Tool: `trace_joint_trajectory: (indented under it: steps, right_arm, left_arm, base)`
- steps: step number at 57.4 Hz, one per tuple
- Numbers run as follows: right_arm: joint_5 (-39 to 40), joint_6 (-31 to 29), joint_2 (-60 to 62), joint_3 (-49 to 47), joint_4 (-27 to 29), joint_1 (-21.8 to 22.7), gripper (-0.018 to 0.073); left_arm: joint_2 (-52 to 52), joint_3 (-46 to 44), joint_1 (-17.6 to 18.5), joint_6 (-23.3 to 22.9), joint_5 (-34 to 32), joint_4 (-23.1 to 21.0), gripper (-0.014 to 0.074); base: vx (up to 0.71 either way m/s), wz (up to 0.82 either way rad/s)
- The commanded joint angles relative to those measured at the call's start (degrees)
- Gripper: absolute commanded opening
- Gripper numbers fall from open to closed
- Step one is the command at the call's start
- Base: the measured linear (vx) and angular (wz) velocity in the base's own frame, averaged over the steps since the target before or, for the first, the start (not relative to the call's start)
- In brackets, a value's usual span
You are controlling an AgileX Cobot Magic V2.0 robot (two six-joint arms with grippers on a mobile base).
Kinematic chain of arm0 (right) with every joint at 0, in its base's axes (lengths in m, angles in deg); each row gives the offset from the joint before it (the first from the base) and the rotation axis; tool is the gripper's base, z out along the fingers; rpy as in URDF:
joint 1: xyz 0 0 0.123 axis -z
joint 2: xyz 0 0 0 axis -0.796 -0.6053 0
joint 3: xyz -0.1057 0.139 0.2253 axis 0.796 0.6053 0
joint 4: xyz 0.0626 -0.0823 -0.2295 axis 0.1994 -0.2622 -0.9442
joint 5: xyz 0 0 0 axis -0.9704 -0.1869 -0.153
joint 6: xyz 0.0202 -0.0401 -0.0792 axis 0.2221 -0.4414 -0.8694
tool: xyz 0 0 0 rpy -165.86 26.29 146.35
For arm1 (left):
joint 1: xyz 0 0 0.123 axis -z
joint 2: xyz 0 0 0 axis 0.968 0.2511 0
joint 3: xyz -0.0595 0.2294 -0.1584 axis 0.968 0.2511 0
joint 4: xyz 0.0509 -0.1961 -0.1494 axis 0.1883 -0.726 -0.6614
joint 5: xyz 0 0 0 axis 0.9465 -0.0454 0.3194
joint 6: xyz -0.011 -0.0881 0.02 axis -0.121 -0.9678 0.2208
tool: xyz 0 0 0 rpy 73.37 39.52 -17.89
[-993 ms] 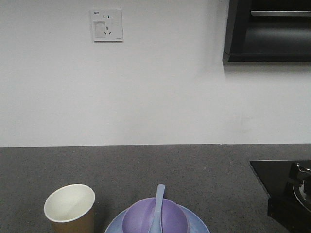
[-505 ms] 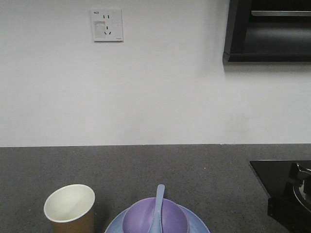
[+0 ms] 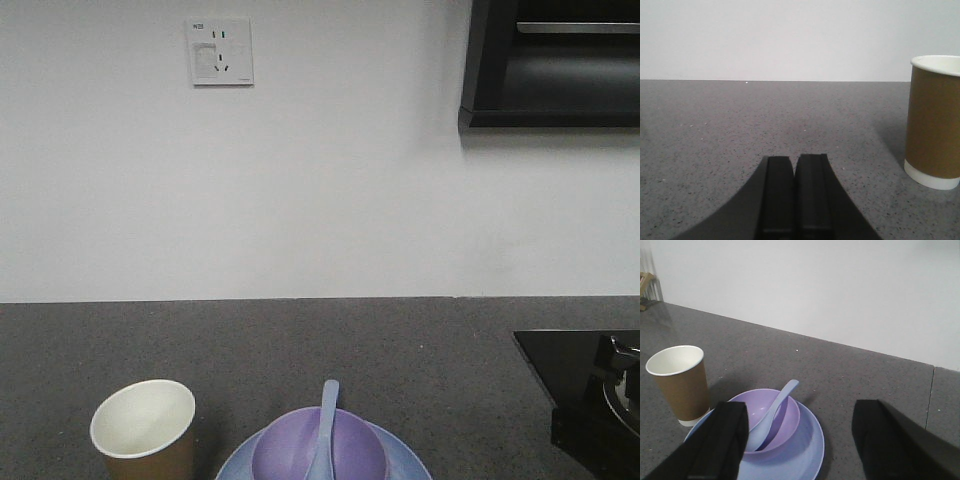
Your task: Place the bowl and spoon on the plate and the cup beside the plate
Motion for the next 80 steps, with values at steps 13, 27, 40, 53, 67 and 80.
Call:
trace_joint_trajectory:
  steps: [13, 27, 40, 53, 67, 80]
  right_arm:
    - [4.6, -0.6, -0.2, -1.6, -0.6, 0.2, 0.0511]
    - [11.3, -0.8, 3.9, 2.3, -2.9, 3.9, 0.0403]
    - [27.3, 0.6, 20.1, 22.0, -3.9, 13.9, 0.0221]
    - [30.1, 8.8, 31.6, 36.0, -14.2, 21.7, 0.0074]
    - [30.0, 19.8, 38.3, 46.5, -25.3, 22.3, -0.0015]
    - [25.1, 19.7, 38.1, 46.1, -25.8, 22.3, -0.0013]
  left_arm:
    - [-0.8, 1.5, -0.2, 0.1, -4.7, -0.6, -0.0007]
    - [-0.8, 1.5, -0.2, 0.1, -4.7, -0.6, -0.0006]
    - [-0.8, 1.5, -0.2, 0.1, -4.7, -0.6, -0.0006]
    - [-0.8, 1.5, -0.2, 0.1, -4.7, -0.6, -0.0006]
    - [-0.8, 1.5, -0.2, 0.1, -4.7, -0.6, -0.0006]
    - [-0.8, 1.5, -0.2, 0.1, -4.7, -0.7, -0.0006]
  base:
    - [0.0, 0.0]
    - [0.0, 0.0]
    - [0.0, 0.0]
    - [0.0, 0.0]
    - [0.0, 0.0]
    - [0.0, 0.0]
